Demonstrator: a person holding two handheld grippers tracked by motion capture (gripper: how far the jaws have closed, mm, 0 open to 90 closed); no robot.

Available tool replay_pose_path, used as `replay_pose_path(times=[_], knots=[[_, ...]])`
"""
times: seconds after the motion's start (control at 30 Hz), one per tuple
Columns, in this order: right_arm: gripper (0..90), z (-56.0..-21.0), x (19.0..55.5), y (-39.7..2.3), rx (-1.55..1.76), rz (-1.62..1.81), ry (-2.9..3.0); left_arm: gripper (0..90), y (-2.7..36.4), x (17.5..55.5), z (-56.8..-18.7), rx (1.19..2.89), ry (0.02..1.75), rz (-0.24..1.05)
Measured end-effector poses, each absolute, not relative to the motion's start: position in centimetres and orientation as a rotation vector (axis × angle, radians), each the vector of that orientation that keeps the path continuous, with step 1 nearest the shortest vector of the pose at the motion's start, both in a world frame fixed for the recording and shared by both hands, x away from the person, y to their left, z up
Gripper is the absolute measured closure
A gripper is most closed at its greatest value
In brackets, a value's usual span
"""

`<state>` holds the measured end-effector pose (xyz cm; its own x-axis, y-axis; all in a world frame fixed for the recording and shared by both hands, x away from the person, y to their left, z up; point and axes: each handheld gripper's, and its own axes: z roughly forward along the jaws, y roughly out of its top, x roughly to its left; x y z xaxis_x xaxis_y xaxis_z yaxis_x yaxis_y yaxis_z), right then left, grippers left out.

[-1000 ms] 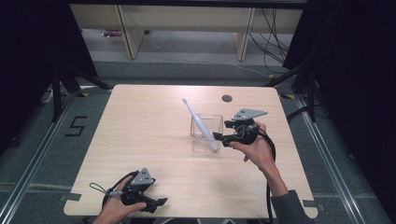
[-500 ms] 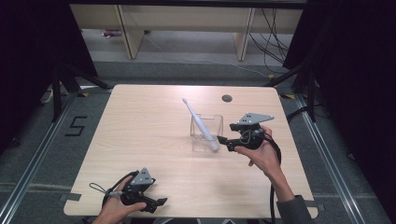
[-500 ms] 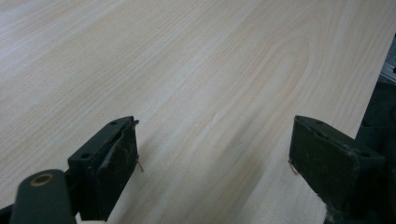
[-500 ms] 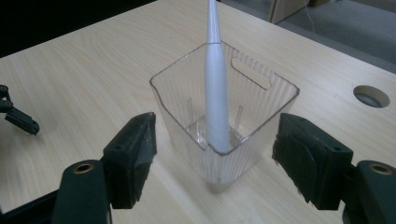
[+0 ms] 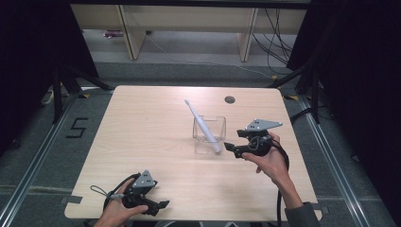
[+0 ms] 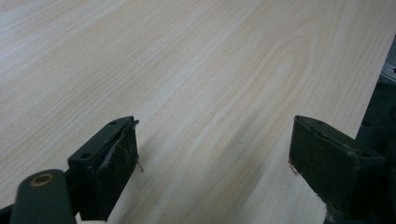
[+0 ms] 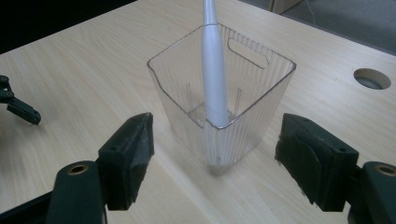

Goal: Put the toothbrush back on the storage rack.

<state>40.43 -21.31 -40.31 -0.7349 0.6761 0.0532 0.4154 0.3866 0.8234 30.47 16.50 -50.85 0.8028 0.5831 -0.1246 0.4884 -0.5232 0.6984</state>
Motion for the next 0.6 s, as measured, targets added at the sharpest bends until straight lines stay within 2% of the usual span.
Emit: replay_pose_path(times=[0.6], knots=[[23.7,-41.6,38.6,-21.9,0.993,1.273,2.355,14.9,16.6,30.6,-50.8,2.245,0.777,0.169]])
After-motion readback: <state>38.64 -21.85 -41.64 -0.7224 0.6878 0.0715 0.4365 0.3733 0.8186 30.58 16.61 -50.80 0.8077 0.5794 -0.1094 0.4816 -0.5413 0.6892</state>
